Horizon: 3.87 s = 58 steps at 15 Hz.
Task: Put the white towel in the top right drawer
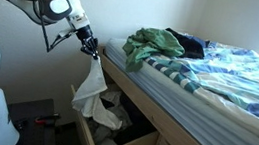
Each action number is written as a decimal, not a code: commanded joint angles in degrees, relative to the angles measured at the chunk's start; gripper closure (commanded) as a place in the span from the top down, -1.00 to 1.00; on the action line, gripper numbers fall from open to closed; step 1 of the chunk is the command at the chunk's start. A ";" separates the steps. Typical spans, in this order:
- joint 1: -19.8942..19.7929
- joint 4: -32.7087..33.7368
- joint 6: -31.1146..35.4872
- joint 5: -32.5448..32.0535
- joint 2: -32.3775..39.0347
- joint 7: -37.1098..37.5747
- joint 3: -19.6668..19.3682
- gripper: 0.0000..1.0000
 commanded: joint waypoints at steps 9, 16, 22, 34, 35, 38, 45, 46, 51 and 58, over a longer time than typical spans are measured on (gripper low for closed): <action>2.25 0.48 1.05 -1.78 11.56 4.07 2.20 -0.90; 0.58 0.71 -0.16 -2.76 11.23 7.55 3.40 -0.98; -5.36 1.33 6.09 -7.11 12.17 25.84 5.33 -0.98; -24.43 10.38 12.03 -23.02 12.07 45.24 20.21 -0.98; -25.65 11.50 12.04 -23.89 11.74 45.66 21.25 -0.98; -29.58 14.17 12.24 -26.17 11.52 47.08 25.01 -0.98; -40.77 11.33 16.99 -27.59 20.61 52.55 39.03 -0.98; -43.19 10.62 17.61 -27.82 22.50 53.30 41.70 -0.98; -56.38 9.20 17.39 -29.22 31.07 53.25 55.22 -0.98; -69.01 6.90 14.55 -26.14 37.25 49.36 69.32 -0.98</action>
